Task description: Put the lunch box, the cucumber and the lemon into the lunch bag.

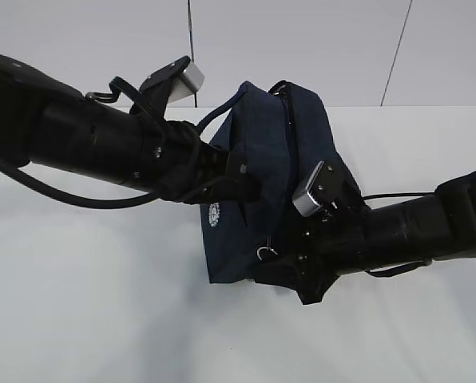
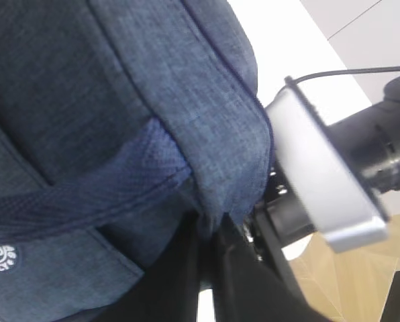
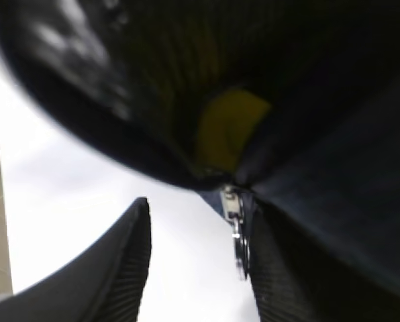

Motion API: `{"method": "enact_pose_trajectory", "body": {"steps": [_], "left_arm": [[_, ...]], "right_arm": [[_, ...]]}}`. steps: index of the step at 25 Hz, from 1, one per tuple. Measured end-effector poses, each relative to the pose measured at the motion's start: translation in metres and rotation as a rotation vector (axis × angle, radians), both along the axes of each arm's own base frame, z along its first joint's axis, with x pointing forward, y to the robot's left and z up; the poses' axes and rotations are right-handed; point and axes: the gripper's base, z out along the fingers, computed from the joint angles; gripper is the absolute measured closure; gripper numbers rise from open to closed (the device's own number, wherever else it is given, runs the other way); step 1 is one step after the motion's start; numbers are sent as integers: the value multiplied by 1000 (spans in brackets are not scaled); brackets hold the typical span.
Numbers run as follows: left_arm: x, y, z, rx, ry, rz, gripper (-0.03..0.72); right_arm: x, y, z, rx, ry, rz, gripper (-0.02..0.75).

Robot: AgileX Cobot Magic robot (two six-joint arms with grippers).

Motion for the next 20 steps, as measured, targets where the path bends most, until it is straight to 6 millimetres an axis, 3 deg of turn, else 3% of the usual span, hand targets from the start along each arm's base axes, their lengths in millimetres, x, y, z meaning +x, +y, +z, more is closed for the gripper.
{"method": "enact_pose_trajectory", "body": {"steps": [7,14,20], "left_arm": [[-1,0,0,-5,5,-10,694],[-1,0,0,-4,5,-11,694],[-1,-1,0,-4,6,-13,694]], "right_arm": [[0,0,-20,-16,59,-4,375],[4,2,-19,5,50,5,379],[5,2,-18,1,45,2,471]]}}
